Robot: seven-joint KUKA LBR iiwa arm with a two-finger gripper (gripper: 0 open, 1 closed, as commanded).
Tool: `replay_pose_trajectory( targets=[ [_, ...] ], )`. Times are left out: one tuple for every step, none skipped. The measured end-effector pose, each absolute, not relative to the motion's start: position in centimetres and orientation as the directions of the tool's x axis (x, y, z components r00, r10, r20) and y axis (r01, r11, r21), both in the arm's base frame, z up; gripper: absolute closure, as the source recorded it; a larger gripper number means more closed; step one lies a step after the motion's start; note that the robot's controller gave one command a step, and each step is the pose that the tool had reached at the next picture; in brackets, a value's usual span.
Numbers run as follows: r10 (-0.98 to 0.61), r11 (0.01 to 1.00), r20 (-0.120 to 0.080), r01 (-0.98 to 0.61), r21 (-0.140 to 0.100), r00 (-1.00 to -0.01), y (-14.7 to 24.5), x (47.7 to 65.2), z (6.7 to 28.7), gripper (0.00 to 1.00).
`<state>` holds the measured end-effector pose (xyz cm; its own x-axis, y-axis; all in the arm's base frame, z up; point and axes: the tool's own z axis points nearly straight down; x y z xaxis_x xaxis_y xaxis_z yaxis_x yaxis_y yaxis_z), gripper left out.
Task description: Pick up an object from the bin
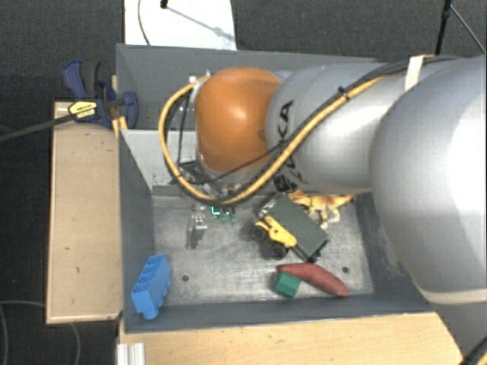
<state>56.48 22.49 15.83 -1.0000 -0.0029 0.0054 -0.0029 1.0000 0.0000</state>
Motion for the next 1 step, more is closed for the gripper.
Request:
replay_pose_trajectory(
  targets=[
    [0.002, 1.0, -0.002, 0.002, 0.002, -1.0, 22.4, 56.71, 16.27, 0.0]
  ],
)
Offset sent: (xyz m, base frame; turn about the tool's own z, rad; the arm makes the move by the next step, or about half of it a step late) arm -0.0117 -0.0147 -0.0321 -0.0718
